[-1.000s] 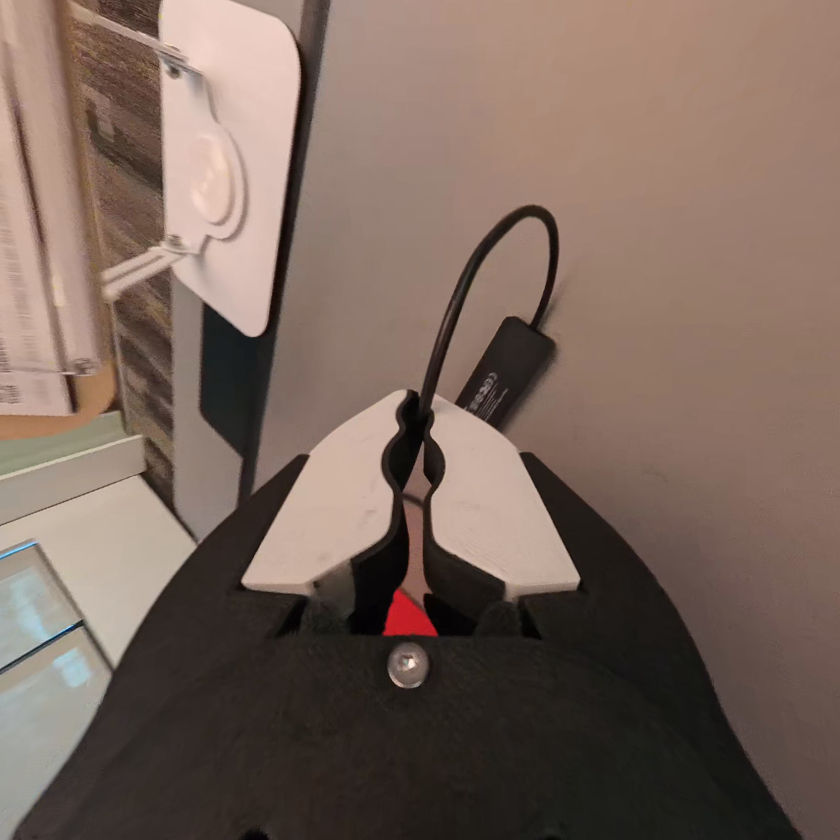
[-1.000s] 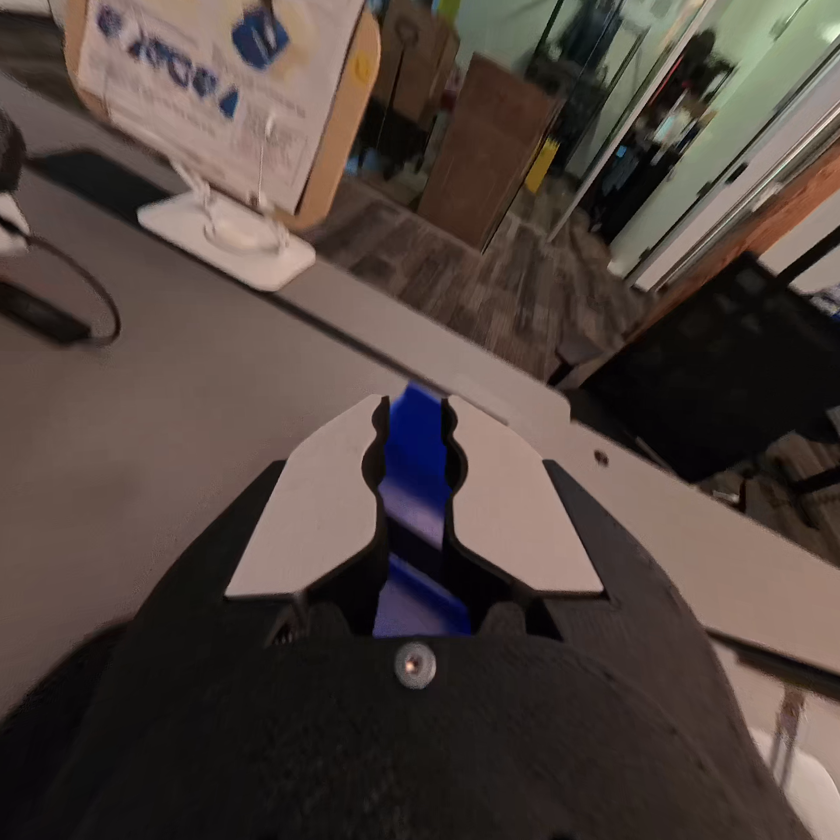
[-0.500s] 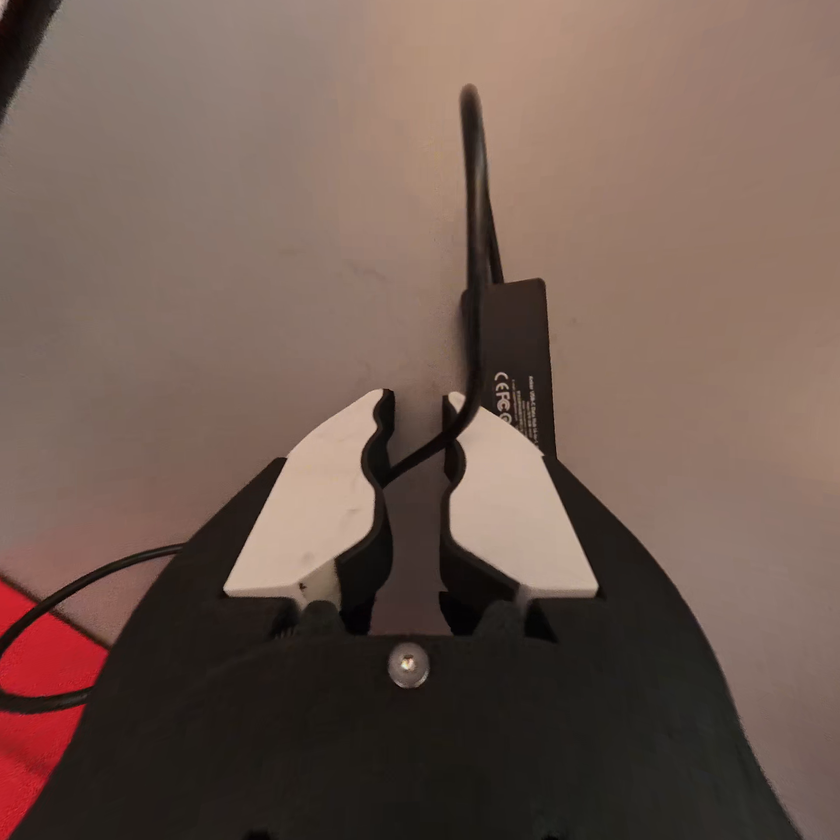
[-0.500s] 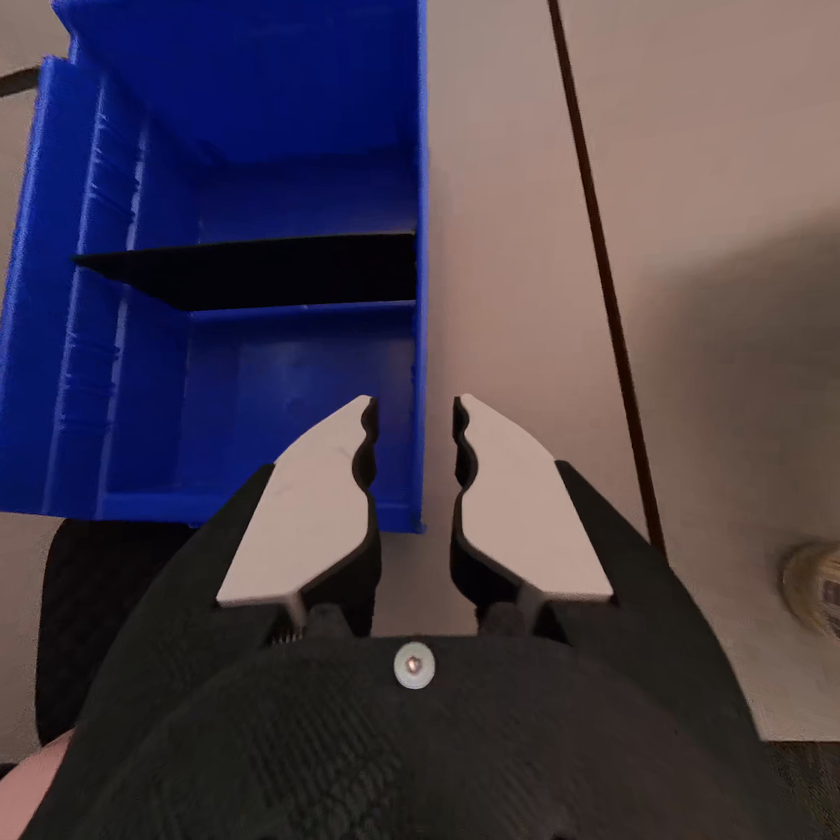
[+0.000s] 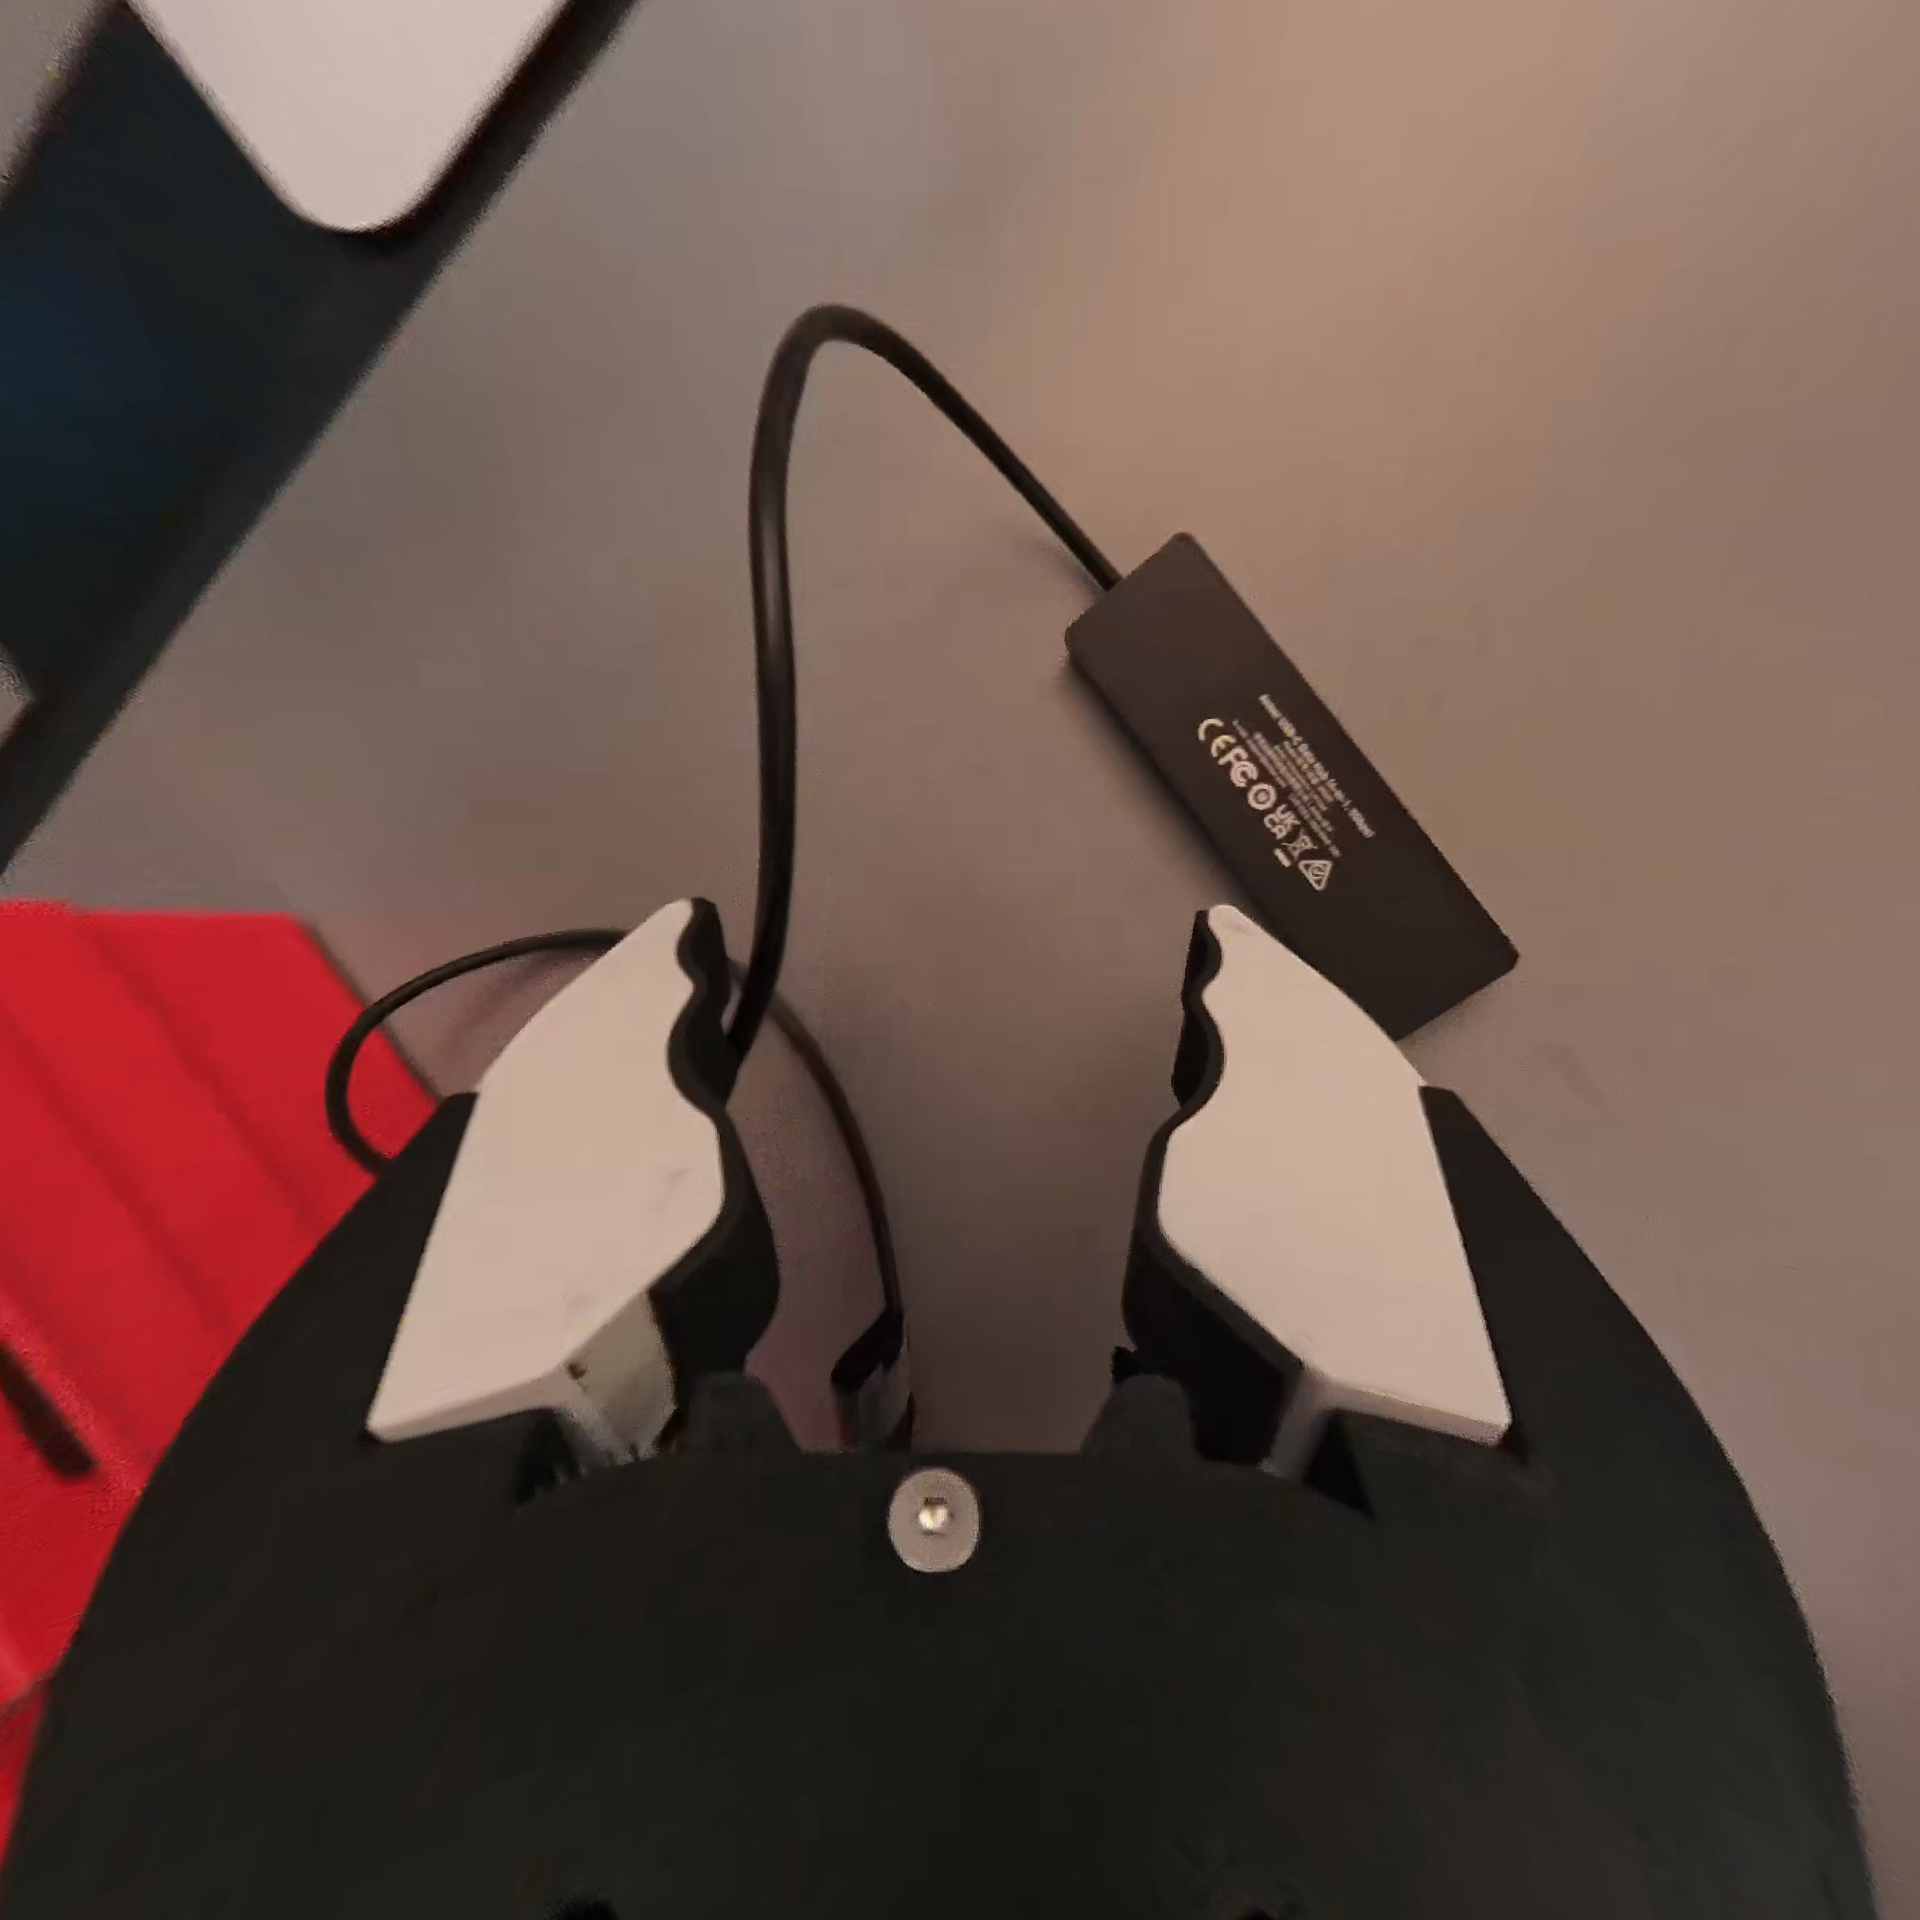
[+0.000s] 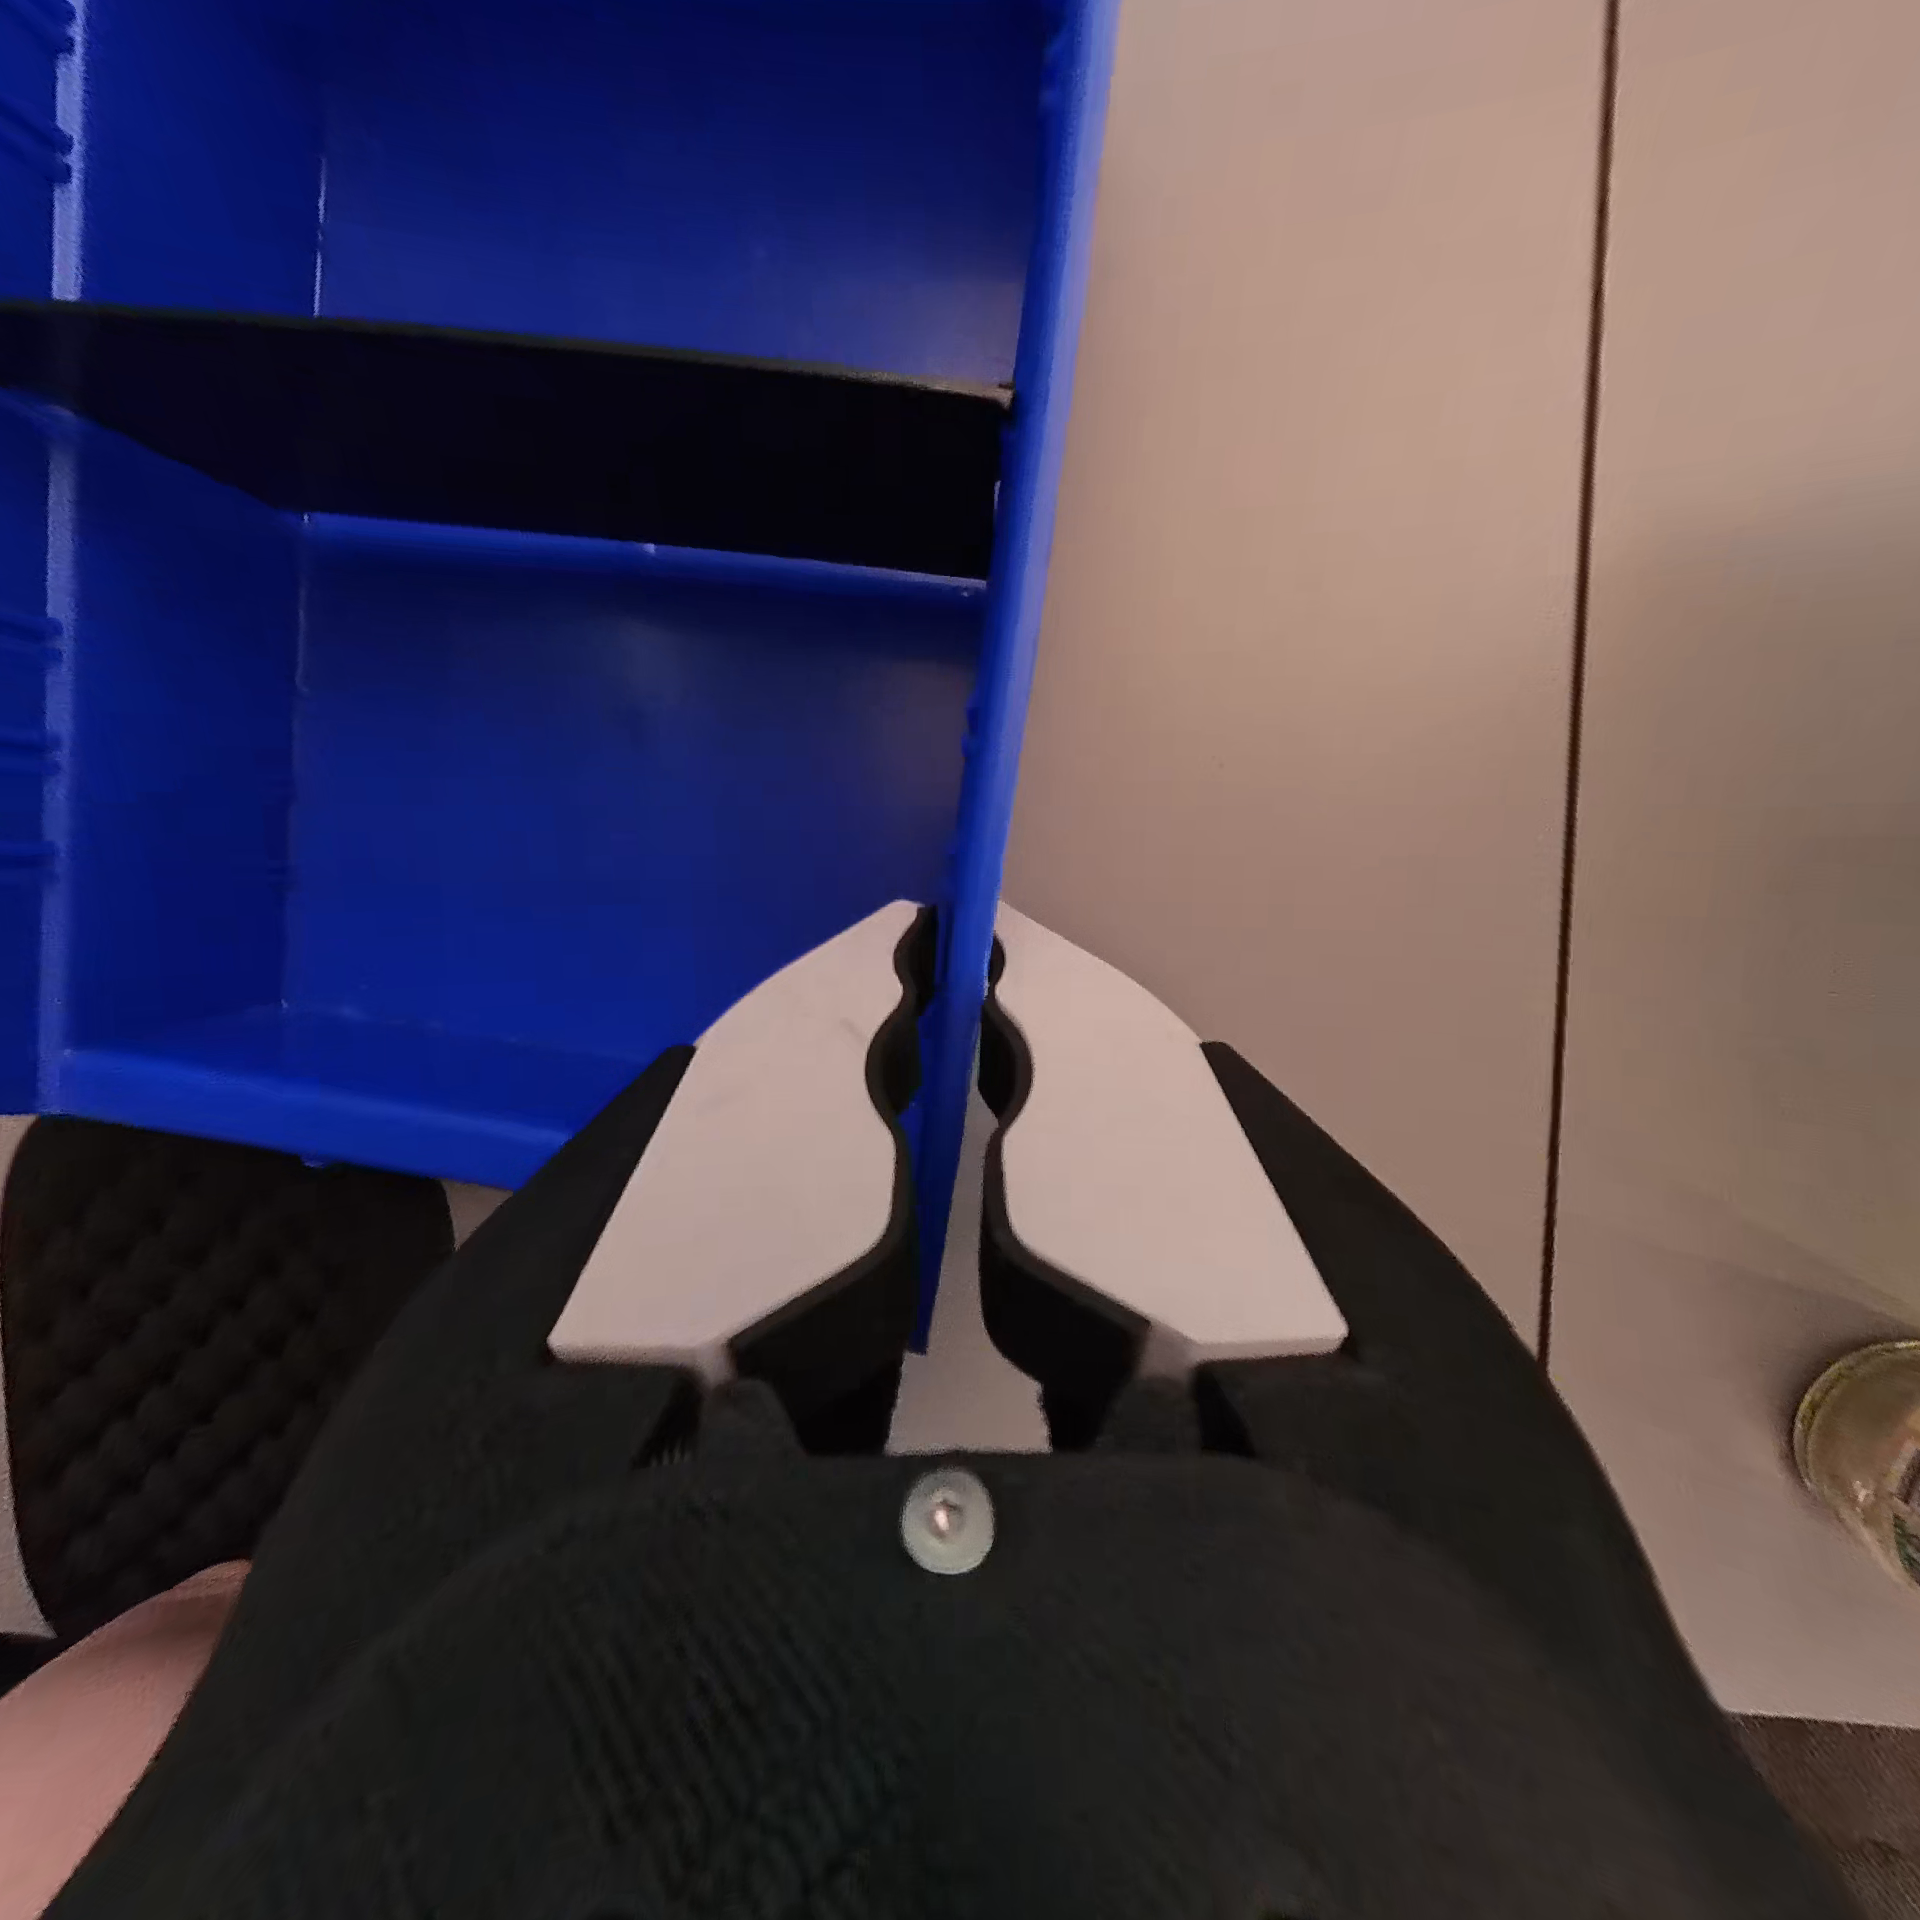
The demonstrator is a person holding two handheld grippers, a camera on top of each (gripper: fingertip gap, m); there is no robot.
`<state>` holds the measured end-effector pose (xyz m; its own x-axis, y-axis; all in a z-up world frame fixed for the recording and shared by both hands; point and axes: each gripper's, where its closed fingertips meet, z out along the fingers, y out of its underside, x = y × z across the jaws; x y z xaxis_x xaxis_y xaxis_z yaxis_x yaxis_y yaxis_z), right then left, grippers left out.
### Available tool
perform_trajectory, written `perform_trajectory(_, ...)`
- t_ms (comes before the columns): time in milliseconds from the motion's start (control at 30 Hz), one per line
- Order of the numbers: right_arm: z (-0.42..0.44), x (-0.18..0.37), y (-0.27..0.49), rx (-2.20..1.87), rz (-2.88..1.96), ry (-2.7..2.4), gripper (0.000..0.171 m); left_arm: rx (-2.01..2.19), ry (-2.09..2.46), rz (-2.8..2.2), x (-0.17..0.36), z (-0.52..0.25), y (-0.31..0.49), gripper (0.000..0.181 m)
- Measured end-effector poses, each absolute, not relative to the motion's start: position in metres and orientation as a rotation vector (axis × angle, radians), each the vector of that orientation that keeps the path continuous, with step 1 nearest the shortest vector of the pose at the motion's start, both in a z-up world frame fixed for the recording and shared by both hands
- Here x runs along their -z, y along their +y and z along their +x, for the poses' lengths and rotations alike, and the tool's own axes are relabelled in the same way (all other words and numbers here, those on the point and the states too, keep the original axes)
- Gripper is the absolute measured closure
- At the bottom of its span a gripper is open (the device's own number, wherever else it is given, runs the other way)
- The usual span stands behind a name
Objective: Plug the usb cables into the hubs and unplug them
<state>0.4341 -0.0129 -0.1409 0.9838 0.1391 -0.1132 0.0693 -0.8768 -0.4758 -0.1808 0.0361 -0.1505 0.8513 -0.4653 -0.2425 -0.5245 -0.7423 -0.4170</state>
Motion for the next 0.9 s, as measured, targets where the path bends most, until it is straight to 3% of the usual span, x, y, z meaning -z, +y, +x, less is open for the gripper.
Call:
perform_trajectory(33,0.431,0.141,-0.012,-0.188,-2.654,-0.164,0.165,-0.191,0.683,-2.522,0.144,-0.181,0.032,0.097)
perform_trajectory(167,0.413,0.141,-0.003,-0.188,-2.663,-0.288,0.163,-0.318,0.595,-2.419,0.130,-0.179,0.022,0.088)
perform_trajectory(300,0.408,0.141,0.002,-0.184,-2.674,-0.278,0.161,-0.261,0.551,-2.429,0.137,-0.191,0.040,0.091)
perform_trajectory(367,0.409,0.138,0.004,-0.196,-2.662,-0.250,0.155,-0.125,0.619,-2.415,0.139,-0.188,0.056,0.101)
perform_trajectory(567,0.425,0.120,0.009,-0.096,-2.593,-0.161,0.133,-0.239,0.841,-2.410,0.117,-0.201,0.097,0.094)
perform_trajectory(700,0.423,0.110,0.009,-0.060,-2.561,-0.185,0.129,-0.220,1.086,-2.505,0.103,-0.197,0.095,0.103)
perform_trajectory(900,0.421,0.107,0.008,-0.036,-2.556,-0.214,0.129,-0.427,1.365,-2.675,0.099,-0.230,0.094,0.073)
